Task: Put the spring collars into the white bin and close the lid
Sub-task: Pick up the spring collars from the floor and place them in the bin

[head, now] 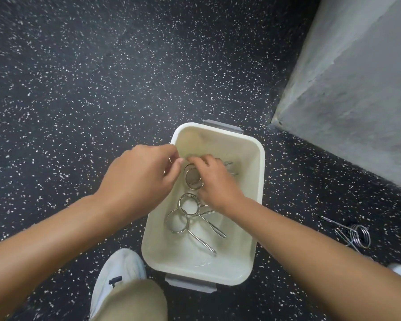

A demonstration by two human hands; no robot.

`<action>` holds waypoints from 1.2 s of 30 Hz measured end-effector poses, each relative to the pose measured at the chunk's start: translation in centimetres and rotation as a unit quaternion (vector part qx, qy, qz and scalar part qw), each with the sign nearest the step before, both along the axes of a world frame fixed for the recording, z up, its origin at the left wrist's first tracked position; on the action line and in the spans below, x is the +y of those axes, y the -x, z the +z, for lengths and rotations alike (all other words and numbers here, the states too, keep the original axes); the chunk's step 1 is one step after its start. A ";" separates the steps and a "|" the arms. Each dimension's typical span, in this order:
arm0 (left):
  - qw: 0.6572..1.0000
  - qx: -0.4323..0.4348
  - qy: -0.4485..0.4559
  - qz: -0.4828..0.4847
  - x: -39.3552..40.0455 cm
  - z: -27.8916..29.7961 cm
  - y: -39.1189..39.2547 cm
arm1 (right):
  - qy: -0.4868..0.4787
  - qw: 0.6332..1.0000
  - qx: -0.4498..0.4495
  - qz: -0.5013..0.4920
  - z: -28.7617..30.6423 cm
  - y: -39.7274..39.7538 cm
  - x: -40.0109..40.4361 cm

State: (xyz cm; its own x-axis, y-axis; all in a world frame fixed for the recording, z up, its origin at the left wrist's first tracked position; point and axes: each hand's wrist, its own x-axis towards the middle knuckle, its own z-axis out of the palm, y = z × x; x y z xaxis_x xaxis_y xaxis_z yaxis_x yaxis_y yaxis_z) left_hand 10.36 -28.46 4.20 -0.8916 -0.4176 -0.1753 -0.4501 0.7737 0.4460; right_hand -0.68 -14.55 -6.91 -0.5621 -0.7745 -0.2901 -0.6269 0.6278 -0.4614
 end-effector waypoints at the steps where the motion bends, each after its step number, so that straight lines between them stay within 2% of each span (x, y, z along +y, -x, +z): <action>1: 1.000 -0.003 0.001 -0.001 0.1 0.0 0.2 | 0.017 1.000 -0.019 -0.016 0.8 0.2 0.4; 5: 1.000 0.004 0.014 -0.013 0.3 0.2 0.9 | 0.094 0.991 -0.070 -0.060 5.8 1.3 2.7; 8: 1.000 0.008 0.014 -0.021 0.9 0.5 1.5 | 0.096 0.991 -0.066 -0.061 10.2 2.2 6.2; 12: 0.999 0.021 0.012 -0.044 2.3 1.0 2.7 | 0.084 0.987 -0.075 -0.113 13.5 3.4 12.5; 19: 0.989 0.059 0.017 -0.134 7.4 2.0 5.8 | 0.017 0.980 -0.086 -0.180 14.3 3.1 23.2; 24: 0.976 0.044 0.036 -0.211 12.0 2.6 7.8 | 0.025 0.970 -0.090 -0.226 13.5 2.2 28.4; 29: 0.939 -0.028 0.078 -0.335 17.6 3.2 9.3 | 0.058 0.946 -0.084 -0.308 12.0 1.9 34.4; 36: 0.843 -0.118 0.130 -0.509 23.6 5.1 12.9 | 0.054 0.895 -0.085 -0.435 7.1 1.9 42.6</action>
